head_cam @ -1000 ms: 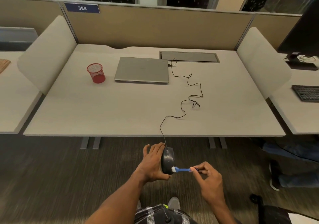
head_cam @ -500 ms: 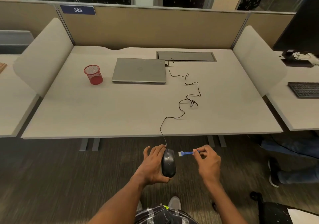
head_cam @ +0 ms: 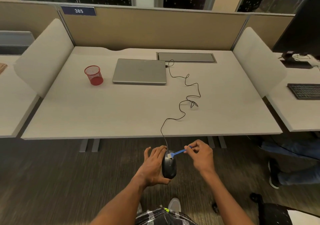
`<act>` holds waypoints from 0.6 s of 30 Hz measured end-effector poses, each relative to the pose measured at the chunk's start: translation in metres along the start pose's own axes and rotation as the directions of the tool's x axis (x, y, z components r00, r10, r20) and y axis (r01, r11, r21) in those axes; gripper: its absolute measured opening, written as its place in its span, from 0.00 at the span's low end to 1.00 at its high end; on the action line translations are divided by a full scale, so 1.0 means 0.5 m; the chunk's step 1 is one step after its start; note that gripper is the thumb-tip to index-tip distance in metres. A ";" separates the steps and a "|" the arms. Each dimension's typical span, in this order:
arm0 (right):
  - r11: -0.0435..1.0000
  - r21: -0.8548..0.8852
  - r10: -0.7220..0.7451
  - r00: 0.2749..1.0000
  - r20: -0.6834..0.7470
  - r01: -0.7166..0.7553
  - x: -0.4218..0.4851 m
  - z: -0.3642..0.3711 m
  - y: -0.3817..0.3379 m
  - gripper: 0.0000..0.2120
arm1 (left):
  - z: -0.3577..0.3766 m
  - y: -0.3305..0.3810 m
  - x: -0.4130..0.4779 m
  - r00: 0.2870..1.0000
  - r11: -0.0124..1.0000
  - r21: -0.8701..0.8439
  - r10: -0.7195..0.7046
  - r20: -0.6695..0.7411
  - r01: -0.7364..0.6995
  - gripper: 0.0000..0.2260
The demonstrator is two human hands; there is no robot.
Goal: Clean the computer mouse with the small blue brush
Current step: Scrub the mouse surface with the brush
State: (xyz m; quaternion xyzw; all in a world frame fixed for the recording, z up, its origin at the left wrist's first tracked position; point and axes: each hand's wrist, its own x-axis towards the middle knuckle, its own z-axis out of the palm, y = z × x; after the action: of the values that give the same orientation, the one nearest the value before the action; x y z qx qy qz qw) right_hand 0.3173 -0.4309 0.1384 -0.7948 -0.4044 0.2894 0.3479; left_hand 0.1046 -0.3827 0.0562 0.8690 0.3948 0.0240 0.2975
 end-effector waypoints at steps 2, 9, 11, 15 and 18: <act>1.000 -0.021 -0.024 0.997 -0.069 0.023 -0.001 0.000 -0.003 0.06 | 0.002 0.002 -0.002 1.000 1.000 0.009 0.005 0.002 -0.005 0.55; 0.999 -0.035 -0.043 0.998 -0.042 0.041 0.001 0.008 -0.019 0.06 | 0.003 -0.001 -0.002 1.000 0.999 0.049 0.017 0.009 -0.018 0.55; 0.995 -0.058 -0.089 0.990 -0.106 0.083 -0.003 0.012 -0.021 0.05 | 0.005 -0.001 -0.001 1.000 0.998 0.051 0.023 0.019 -0.024 0.55; 0.982 -0.125 -0.150 0.987 -0.065 0.141 -0.017 0.014 -0.042 0.05 | 0.010 -0.002 -0.004 0.999 0.996 0.085 0.031 0.027 -0.033 0.55; 0.962 -0.256 -0.081 0.994 0.067 0.095 -0.019 0.009 -0.063 0.07 | 0.009 -0.004 -0.004 0.999 0.992 0.121 0.029 0.040 -0.034 0.55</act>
State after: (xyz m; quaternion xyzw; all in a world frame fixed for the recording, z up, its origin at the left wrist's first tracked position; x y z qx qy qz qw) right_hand 0.2951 -0.4240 0.1624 -0.8062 -0.4833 0.2405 0.2420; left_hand 0.1030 -0.3854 0.0516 0.8919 0.3759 -0.0119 0.2510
